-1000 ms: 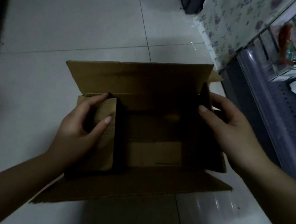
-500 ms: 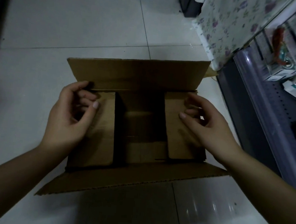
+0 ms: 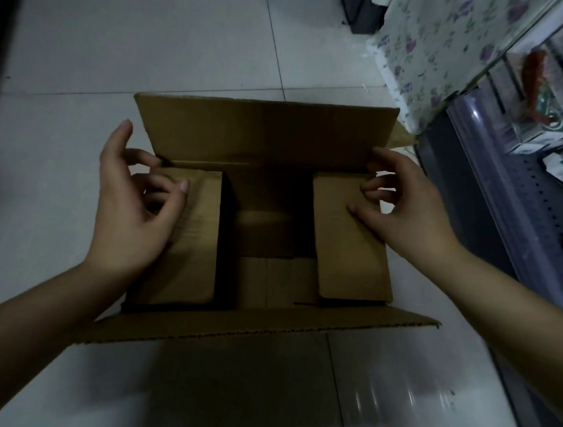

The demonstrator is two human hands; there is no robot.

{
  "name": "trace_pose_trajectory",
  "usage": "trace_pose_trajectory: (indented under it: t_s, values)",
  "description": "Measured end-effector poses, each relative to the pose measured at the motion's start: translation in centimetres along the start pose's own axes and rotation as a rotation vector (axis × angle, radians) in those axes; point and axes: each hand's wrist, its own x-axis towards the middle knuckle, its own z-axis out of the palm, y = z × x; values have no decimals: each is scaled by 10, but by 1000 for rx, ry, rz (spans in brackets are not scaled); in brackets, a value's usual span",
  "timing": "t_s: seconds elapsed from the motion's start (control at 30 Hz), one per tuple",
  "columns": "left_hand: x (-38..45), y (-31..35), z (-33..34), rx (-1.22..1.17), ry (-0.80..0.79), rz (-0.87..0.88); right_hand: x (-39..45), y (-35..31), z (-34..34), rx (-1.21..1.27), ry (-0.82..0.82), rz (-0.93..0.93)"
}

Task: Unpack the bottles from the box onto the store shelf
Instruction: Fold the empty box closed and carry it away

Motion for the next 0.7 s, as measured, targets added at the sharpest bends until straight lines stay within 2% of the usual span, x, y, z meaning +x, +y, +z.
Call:
trace_pose_trajectory:
  t_s: [0.17, 0.27, 0.33, 0.47, 0.53, 0.6, 0.7]
  values:
    - [1, -1, 0, 89, 32, 4, 4, 1, 7, 144, 96, 121]
    - [3, -2, 2, 45, 20, -31, 5, 3, 8, 97, 86, 98]
    - [3, -3, 3, 39, -8, -16, 5, 5, 8, 97, 81, 90]
    - [0, -5, -1, -53, 33, 10, -1, 8, 7, 171, 85, 82]
    - [-1, -9, -5, -10, 33, 58, -5, 9, 6, 193, 78, 58]
    - [-4, -12, -8, 3, 26, 86, -8, 9, 4, 153, 75, 43]
    - [-7, -11, -6, 82, 62, 35, -14, 8, 3, 33, 75, -12]
